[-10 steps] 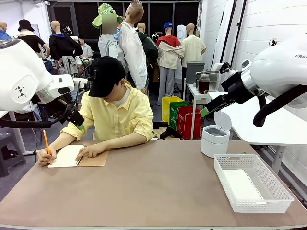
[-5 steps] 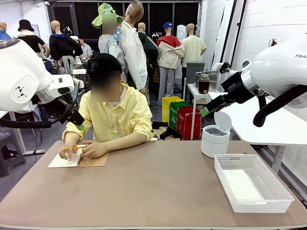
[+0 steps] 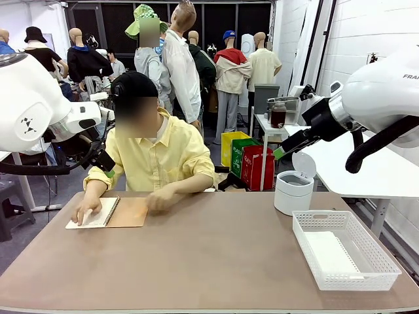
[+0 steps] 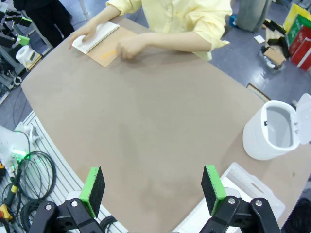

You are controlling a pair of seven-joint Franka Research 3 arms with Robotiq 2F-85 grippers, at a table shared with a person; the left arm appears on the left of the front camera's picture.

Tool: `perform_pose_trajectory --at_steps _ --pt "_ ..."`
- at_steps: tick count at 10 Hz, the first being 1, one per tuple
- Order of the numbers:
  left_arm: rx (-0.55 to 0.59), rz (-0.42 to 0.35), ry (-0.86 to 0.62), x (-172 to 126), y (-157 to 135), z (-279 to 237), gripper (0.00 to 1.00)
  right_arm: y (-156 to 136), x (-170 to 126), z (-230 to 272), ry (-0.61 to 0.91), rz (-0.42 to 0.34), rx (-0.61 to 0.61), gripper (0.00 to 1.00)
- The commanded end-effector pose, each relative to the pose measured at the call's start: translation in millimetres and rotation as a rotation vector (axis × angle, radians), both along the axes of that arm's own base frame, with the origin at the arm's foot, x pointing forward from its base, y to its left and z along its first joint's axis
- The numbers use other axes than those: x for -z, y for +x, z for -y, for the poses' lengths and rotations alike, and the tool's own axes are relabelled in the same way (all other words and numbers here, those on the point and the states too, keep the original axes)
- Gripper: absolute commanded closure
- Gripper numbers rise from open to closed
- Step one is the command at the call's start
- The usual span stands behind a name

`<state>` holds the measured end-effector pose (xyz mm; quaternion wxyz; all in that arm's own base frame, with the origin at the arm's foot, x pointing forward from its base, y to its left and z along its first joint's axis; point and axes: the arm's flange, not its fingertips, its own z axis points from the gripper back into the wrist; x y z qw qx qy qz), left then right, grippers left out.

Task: Sort the paper based on its condition.
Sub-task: If a person hands you a paper, place it in the Organizing basket , and if it's crumpled, put it in the Trash can.

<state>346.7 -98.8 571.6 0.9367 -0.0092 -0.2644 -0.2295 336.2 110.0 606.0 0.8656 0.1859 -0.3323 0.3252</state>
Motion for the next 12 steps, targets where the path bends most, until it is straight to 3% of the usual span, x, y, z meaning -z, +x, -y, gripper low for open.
perform_pose_trajectory --at_steps 1,12 --pt "0.000 0.002 0.004 -0.3 0.2 -1.5 0.00 -0.3 -0.8 0.2 0.000 -0.007 -0.006 0.00" --pt "0.000 0.002 0.004 -0.3 0.2 -1.5 0.00 -0.3 -0.8 0.2 0.000 -0.007 -0.006 0.00"
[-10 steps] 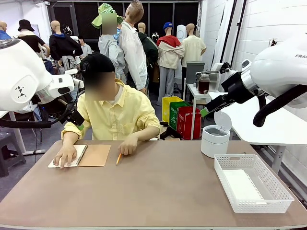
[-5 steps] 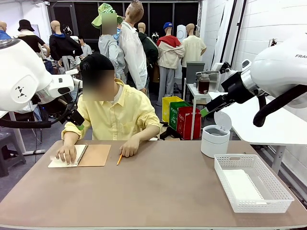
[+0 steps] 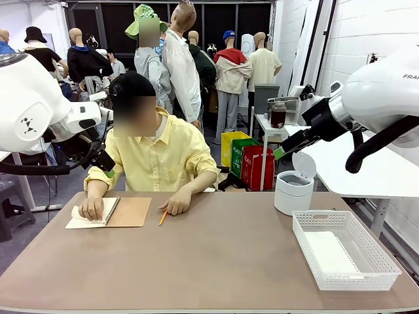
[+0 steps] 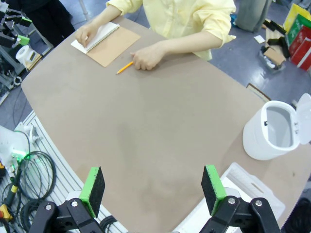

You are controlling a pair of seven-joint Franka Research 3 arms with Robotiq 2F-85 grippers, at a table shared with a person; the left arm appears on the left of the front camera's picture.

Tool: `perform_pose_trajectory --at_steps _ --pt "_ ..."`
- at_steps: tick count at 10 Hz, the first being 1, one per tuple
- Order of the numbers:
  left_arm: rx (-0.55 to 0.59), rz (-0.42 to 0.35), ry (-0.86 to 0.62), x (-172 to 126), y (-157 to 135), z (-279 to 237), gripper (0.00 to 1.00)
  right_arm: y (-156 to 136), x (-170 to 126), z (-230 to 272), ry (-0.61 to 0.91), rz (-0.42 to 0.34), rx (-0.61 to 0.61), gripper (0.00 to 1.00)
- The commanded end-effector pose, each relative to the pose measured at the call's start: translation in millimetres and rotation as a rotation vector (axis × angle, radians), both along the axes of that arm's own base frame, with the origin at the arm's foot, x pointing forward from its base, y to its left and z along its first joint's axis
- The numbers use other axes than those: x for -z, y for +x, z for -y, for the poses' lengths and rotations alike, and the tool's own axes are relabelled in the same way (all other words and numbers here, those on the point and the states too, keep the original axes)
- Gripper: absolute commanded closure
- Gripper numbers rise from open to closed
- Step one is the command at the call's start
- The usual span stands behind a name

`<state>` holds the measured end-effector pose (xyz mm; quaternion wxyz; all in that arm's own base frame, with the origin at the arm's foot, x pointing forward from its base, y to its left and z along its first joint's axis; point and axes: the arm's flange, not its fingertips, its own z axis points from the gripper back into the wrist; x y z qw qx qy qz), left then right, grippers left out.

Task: Sort the paper based on its condition.
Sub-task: If a person hands you a paper, place it in the Organizing basket , and if it's crumpled, put it in the Trash can.

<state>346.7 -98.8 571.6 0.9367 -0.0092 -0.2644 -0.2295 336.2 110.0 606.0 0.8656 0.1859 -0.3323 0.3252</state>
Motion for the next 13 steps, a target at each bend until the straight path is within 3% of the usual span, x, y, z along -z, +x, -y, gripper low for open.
perform_pose_trajectory --at_steps 1,13 --pt "0.000 0.002 0.004 -0.3 0.2 -1.5 0.00 -0.3 -0.8 0.2 0.000 -0.007 -0.006 0.00" --pt "0.000 0.002 0.004 -0.3 0.2 -1.5 0.00 -0.3 -0.8 0.2 0.000 -0.007 -0.006 0.00"
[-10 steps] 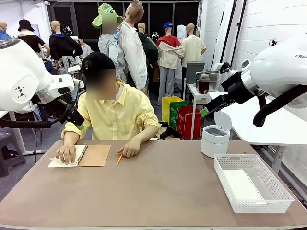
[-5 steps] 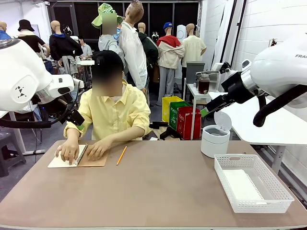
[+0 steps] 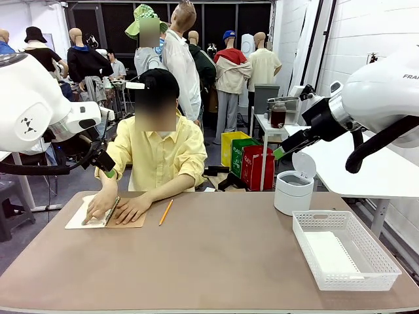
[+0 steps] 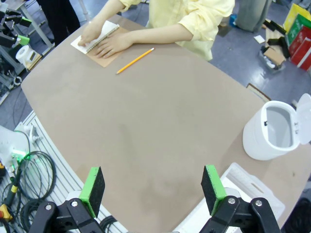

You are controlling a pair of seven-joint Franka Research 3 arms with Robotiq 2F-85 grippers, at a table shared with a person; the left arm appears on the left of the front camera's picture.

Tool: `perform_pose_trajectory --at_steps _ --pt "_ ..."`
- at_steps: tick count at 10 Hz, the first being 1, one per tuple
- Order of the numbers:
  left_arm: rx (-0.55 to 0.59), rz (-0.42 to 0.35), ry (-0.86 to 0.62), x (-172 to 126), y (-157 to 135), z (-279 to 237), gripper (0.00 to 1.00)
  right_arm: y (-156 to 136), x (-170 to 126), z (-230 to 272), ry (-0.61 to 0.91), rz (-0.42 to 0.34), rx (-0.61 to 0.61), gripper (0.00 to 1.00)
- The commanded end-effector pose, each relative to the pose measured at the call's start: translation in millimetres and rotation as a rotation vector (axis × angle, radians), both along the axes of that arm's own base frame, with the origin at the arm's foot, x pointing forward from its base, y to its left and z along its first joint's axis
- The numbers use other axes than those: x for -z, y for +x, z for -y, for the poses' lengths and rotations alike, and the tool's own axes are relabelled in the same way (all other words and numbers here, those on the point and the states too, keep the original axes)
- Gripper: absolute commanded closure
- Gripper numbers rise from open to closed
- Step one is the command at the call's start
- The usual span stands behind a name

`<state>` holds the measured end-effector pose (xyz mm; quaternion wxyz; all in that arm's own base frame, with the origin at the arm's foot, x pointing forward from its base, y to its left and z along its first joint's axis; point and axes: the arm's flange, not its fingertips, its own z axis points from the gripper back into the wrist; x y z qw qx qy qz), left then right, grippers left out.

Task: Sort the paper based on its condition.
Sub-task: If a person hands you a paper, place it in the Organizing basket , and if it's crumpled, put it in the Trash can.

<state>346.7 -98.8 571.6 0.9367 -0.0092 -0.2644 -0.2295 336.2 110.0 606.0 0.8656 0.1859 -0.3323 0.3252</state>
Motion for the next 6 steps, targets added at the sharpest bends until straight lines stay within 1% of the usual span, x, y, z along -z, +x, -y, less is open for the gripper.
perform_pose_trajectory --at_steps 1,6 --pt "0.000 0.002 0.004 -0.3 0.2 -1.5 0.00 -0.3 -0.8 0.2 0.000 -0.007 -0.006 0.00" --pt "0.000 0.002 0.004 -0.3 0.2 -1.5 0.00 -0.3 -0.8 0.2 0.000 -0.007 -0.006 0.00"
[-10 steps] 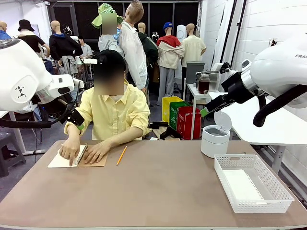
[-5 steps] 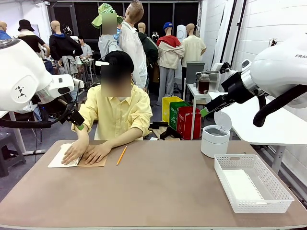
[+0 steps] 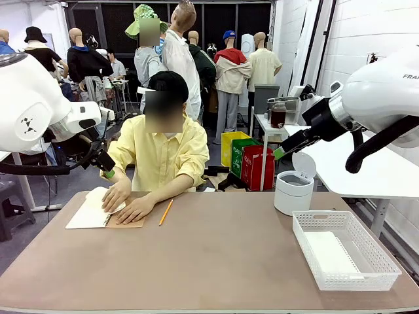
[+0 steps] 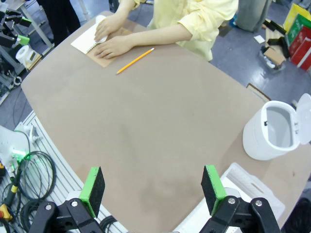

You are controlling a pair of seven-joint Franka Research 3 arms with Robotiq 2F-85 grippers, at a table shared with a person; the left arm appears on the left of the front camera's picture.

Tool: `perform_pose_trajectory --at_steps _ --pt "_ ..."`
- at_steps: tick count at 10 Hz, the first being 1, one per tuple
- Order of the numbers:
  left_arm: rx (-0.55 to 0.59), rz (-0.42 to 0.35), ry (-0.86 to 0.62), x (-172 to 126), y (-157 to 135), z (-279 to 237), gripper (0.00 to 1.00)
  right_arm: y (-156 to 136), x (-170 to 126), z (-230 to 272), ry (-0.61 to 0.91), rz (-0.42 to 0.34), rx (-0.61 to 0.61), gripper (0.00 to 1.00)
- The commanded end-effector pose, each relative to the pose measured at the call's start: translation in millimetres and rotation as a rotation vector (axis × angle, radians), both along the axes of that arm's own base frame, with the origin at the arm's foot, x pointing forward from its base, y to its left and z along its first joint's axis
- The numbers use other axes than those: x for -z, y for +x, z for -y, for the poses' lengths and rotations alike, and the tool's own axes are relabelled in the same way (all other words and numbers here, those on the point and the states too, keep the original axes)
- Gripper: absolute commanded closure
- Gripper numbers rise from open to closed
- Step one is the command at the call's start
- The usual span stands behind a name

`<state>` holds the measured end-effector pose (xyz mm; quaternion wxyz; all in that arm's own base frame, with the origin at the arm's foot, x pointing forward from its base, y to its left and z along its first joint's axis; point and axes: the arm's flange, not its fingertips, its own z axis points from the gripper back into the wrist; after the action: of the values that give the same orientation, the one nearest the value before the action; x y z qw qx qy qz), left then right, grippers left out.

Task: Sort the paper based on its condition.
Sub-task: If a person hands you a paper, place it in the Organizing basket , and if it's crumpled, put it in the Trash can.

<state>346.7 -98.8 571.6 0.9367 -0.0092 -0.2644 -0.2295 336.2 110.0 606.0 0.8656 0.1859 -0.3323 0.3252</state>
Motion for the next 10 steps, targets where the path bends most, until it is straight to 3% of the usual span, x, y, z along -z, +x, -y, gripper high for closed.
perform_pose_trajectory --at_steps 1,10 --pt "0.000 0.002 0.004 -0.3 0.2 -1.5 0.00 -0.3 -0.8 0.2 0.000 -0.007 -0.006 0.00" --pt "0.000 0.002 0.004 -0.3 0.2 -1.5 0.00 -0.3 -0.8 0.2 0.000 -0.007 -0.006 0.00"
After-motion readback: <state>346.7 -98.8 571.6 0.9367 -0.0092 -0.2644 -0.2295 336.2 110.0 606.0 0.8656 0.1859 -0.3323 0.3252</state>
